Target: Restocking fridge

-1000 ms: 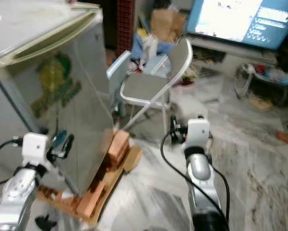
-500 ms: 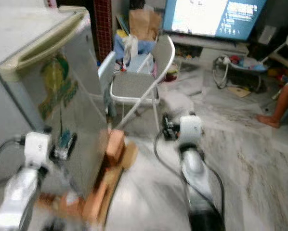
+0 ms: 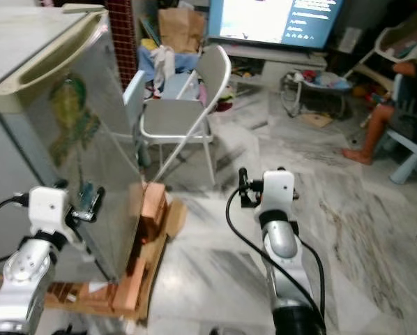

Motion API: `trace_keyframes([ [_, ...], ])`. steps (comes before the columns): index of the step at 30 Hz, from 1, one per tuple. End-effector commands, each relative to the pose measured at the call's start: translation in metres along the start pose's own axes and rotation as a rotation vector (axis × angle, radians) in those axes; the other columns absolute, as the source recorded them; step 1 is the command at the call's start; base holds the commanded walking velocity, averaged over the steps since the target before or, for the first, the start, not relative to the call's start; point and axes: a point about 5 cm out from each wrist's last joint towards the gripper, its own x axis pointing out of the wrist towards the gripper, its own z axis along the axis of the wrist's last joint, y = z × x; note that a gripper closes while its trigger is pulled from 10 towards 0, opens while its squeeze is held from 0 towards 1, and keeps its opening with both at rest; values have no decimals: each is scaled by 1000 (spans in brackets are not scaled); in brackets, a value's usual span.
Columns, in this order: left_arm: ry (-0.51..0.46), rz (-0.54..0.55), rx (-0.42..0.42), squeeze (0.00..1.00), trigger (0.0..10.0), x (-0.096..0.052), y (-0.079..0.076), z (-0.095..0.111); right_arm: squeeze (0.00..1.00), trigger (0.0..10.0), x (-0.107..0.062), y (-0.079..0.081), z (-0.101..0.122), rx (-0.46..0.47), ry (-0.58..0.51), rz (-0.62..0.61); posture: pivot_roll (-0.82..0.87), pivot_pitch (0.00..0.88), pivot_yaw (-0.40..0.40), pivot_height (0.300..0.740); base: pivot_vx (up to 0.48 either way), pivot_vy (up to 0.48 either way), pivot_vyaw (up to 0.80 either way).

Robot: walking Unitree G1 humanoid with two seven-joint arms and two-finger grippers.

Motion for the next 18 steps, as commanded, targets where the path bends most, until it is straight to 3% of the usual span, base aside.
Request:
trace_keyframes([
  [1,-10,120,-26,0,10000,-5,26,3,0,10000,0,-3,3,3,-2,-7,121,41,-65,740,0,0,0],
  [4,-2,76,-54,0,10000,-10,21,1,0,10000,-1,-3,2,3,2,-5,124,43,-67,740,0,0,0],
  [7,88,-106,-106,0,10000,-29,0,-14,0,10000,-1,-2,1,8,9,9,128,49,-69,740,0,0,0],
  [10,122,-95,-63,0,10000,-40,1,-24,0,10000,-1,-2,1,11,13,15,132,53,-69,740,0,0,0],
  [13,114,-22,-52,0,10000,-37,11,-25,0,10000,-1,-1,1,12,16,20,136,55,-74,740,0,0,0],
  [18,80,-16,-54,0,10000,-20,15,-17,0,10000,1,2,2,13,12,29,130,52,-75,740,0,0,0],
])
